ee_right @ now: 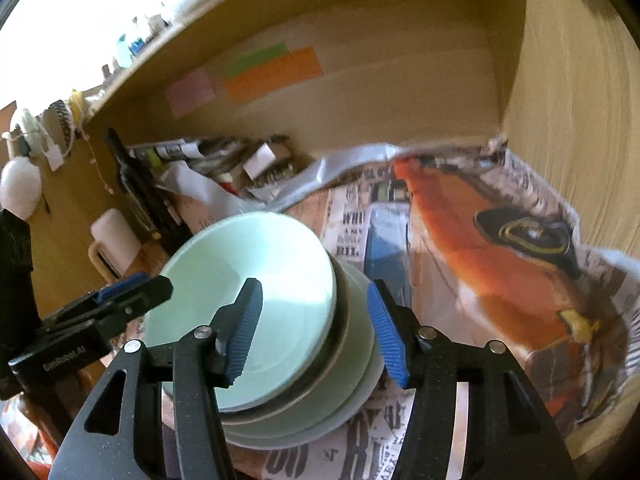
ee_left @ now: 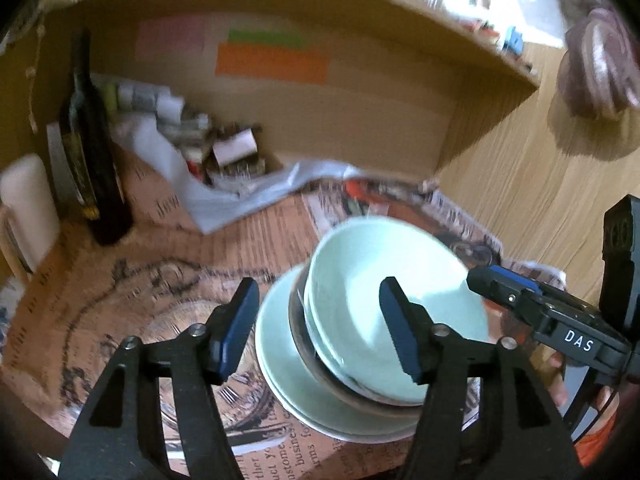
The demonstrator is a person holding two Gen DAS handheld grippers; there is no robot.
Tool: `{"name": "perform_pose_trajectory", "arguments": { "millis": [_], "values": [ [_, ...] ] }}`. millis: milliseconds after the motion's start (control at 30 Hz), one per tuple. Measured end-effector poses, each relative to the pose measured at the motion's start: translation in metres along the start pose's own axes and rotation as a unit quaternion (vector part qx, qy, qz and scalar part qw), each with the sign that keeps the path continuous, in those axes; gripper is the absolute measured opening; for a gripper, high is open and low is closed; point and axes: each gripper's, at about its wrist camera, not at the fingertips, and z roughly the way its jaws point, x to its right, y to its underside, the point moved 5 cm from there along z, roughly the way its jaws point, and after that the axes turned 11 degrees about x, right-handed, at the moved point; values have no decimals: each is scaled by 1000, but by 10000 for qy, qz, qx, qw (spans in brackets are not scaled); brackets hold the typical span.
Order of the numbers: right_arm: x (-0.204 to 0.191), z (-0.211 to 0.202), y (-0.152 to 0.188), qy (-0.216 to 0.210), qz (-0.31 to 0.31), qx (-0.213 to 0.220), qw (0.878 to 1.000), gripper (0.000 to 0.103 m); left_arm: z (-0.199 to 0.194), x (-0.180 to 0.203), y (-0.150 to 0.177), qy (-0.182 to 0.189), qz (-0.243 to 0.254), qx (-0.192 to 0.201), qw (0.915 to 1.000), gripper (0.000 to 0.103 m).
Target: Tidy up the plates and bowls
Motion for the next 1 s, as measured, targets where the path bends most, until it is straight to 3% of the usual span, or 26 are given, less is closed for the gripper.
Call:
{"name": "perform_pose_trajectory", "arguments": {
  "millis": [67, 233, 367, 467, 533, 633, 767, 867, 1000],
  "values": [
    [-5, -10, -8, -34, -108, 176, 9998, 61, -11, 2, -10, 20, 53, 205, 9998, 65],
    [-17, -37, -31, -102, -366, 692, 9969, 61, -39, 7, -33, 54, 208, 721, 9972, 75],
    [-26, -53, -43, -108, -571, 1067, 9926, 74, -59, 12, -44, 43, 363, 1091, 9934, 91],
    [-30, -61, -47, -78, -699, 1235, 9899, 75, -73, 17, -48, -10, 519, 1352, 9895, 98],
    [-33, -64, -48, -113, -737, 1270, 9891, 77, -79, 20, -49, -16, 613, 1418, 9880, 98],
    [-37, -68, -49, -144, -749, 1351, 9879, 88, -85, 22, -50, -22, 697, 1480, 9865, 98],
    [-44, -77, -52, -180, -803, 1482, 9855, 92, -92, 22, -53, -39, 731, 1580, 9847, 101],
    [-47, -85, -53, -155, -886, 1644, 9823, 103, -96, 23, -53, -82, 786, 1656, 9830, 101],
    [-54, -92, -54, -164, -1018, 1776, 9787, 103, -98, 24, -54, -81, 793, 1699, 9822, 101]
  ]
}}
